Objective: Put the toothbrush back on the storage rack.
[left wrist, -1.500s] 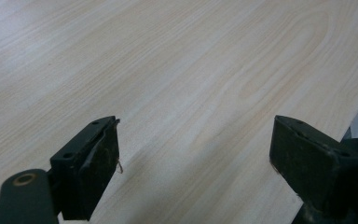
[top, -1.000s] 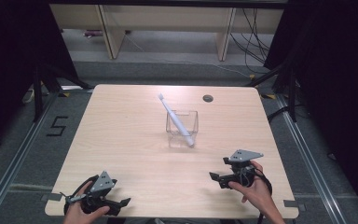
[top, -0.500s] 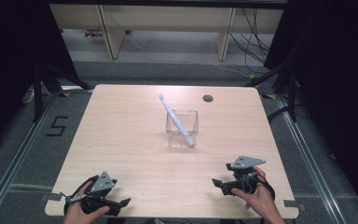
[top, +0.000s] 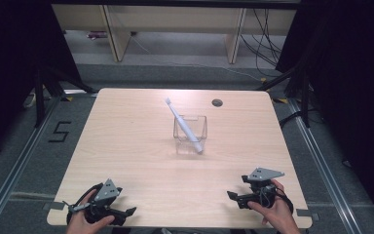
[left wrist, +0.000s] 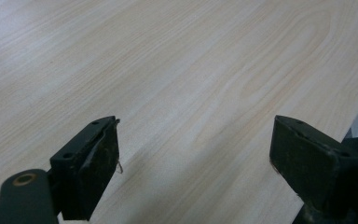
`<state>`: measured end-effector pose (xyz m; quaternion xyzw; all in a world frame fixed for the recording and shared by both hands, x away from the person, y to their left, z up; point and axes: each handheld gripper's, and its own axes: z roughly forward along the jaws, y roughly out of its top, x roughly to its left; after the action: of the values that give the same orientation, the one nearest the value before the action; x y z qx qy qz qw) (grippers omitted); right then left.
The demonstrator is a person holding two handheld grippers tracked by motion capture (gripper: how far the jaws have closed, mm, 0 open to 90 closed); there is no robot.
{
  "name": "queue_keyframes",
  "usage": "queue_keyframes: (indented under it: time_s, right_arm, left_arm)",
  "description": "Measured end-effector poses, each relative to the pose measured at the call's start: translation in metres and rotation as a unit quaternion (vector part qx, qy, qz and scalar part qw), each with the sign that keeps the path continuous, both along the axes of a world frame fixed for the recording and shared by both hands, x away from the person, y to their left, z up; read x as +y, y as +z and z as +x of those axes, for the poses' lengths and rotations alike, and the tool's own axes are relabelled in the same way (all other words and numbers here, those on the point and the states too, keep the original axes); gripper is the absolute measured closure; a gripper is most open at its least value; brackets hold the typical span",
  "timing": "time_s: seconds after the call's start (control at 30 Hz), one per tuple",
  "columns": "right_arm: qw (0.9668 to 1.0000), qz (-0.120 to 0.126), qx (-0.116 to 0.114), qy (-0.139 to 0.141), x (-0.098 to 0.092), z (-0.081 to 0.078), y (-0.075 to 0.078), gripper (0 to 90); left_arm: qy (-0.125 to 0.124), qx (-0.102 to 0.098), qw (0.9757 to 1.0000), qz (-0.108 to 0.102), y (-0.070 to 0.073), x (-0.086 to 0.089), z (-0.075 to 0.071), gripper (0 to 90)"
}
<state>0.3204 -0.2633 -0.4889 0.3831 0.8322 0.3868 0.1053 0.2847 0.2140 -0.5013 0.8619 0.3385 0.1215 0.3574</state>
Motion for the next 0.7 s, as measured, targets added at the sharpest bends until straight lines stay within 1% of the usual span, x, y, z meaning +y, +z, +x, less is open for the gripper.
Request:
queue_keyframes:
  time_s: [0.03,0.07,0.1,0.13,0.17,0.23,0.27,0.37,0.4,0.43,0.47,0.5,0.53,0.57,0.6,0.67,0.7]
  right_arm:
    - [0.9999,0.0,0.01,-0.006,0.0002,-0.0017,0.0007,17.4]
    - [1.0,-0.005,-0.001,0.005,-0.0014,-0.0002,0.0004,17.4]
    - [1.0,-0.002,-0.003,0.008,-0.0017,0.0004,-0.0004,17.3]
    - [1.0,0.005,0.005,0.006,-0.0002,-0.0006,-0.0013,17.3]
    - [0.9999,-0.002,-0.005,0.014,-0.0011,0.0007,-0.0015,17.3]
    - [0.9998,-0.006,0.004,0.018,-0.0001,0.0008,-0.0024,17.4]
    - [0.9997,-0.011,0.001,0.023,0.0003,0.001,-0.0024,17.4]
    - [0.9998,-0.013,0.0,0.017,0.0012,-0.0006,-0.0013,17.4]
    - [0.9998,-0.008,0.001,0.02,0.0016,-0.0002,-0.0019,17.4]
    - [0.9995,-0.011,0.0,0.028,0.0013,0.0004,-0.0015,17.5]
    - [0.9997,-0.012,-0.004,0.022,0.002,-0.0002,-0.0019,17.4]
    - [0.9998,-0.016,0.0,0.016,0.0023,-0.0012,-0.0013,17.4]
    - [0.9997,-0.016,0.007,0.015,0.0028,-0.0017,-0.0012,17.5]
    - [0.9997,-0.017,0.009,0.014,0.0031,-0.0019,-0.0013,17.5]
    - [0.9996,-0.019,-0.001,0.02,0.003,-0.001,-0.0017,17.5]
    - [0.9996,-0.017,0.001,0.02,0.0031,-0.001,-0.0013,17.6]
    - [0.9997,-0.015,0.005,0.018,0.0032,-0.0015,-0.001,17.7]
  left_arm:
    - [-0.001,-0.001,1.0,0.001,0.0002,0.0001,0.0001,15.4]
    - [-0.001,-0.002,1.0,0.001,0.0004,0.0002,0.0002,15.4]
    - [-0.002,-0.002,1.0,0.001,0.0004,0.0001,0.0002,15.3]
    - [-0.002,-0.002,1.0,0.001,0.0004,0.0,0.0001,15.3]
    - [-0.003,-0.002,1.0,0.001,0.0006,-0.0001,0.0001,15.4]
    - [-0.001,-0.002,1.0,-0.001,0.0006,-0.0002,0.0002,15.3]
    - [-0.002,-0.003,1.0,0.0,0.0006,0.0,0.0004,15.3]
    - [-0.004,-0.001,1.0,-0.002,0.001,0.0002,0.0001,15.3]
    - [-0.003,-0.002,1.0,-0.001,0.0009,0.0002,0.0001,15.3]
    - [-0.004,-0.004,1.0,0.005,0.001,0.0007,0.0008,15.3]
    - [-0.004,-0.004,1.0,0.005,0.0011,0.0006,0.0007,15.3]
    - [-0.004,-0.004,1.0,0.004,0.0011,0.0006,0.0006,15.3]
    - [-0.004,-0.004,1.0,0.005,0.0012,0.0006,0.0007,15.3]
    - [-0.004,-0.004,1.0,0.004,0.0013,0.0006,0.0006,15.3]
    - [-0.003,-0.004,1.0,0.005,0.0013,0.0007,0.0006,15.3]
    - [-0.004,-0.004,1.0,0.005,0.0013,0.0007,0.0006,15.3]
    - [-0.002,-0.004,1.0,0.001,0.0011,0.0003,0.0004,15.3]
